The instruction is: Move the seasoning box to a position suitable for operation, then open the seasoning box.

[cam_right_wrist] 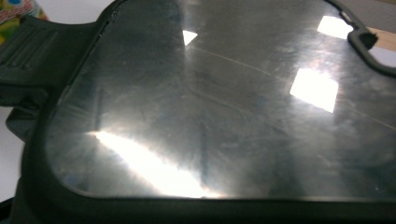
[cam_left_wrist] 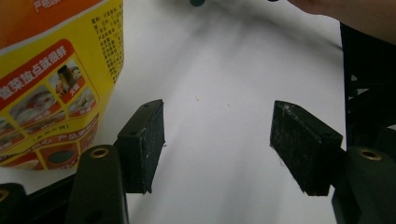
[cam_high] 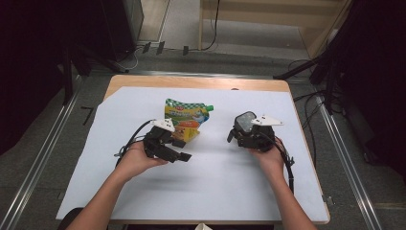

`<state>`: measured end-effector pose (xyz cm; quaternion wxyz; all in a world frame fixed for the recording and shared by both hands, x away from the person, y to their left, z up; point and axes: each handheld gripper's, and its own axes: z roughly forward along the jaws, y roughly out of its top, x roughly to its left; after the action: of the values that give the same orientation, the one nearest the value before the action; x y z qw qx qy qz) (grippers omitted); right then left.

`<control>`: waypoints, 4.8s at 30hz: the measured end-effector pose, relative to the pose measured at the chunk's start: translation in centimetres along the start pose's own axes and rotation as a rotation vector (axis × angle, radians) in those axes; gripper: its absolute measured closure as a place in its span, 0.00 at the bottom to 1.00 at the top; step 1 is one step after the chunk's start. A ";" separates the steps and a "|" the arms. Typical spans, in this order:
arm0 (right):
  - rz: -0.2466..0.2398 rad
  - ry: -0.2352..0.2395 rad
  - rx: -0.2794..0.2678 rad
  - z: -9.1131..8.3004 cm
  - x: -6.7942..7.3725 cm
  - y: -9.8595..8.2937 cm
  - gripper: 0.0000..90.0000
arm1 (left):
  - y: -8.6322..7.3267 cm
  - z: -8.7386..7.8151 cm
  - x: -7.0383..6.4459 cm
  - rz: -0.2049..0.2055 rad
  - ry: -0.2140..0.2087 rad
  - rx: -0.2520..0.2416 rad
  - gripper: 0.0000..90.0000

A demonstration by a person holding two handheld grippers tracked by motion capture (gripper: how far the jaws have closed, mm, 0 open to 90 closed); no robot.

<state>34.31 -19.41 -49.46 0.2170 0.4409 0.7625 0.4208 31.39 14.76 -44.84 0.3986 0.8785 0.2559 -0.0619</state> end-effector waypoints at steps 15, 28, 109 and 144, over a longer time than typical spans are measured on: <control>-0.038 0.064 0.032 -1.1 3.6 -1.2 0.17 | 0.9 0.7 0.4 0.037 0.004 0.014 0.42; -0.064 0.151 0.042 -1.1 7.3 -1.9 0.17 | 0.9 0.4 0.4 0.045 0.010 0.007 0.43; 0.026 0.265 0.118 -7.0 5.6 -2.4 1.00 | 1.1 5.3 -2.7 0.139 -0.038 0.077 1.00; 0.061 0.220 0.102 -5.0 5.3 -2.0 1.00 | 1.4 7.9 -5.5 0.140 -0.105 0.032 1.00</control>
<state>27.04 -17.63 -48.17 0.0964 0.4255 0.7884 0.4337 28.13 5.96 -47.53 0.4007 0.8961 0.1713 -0.0840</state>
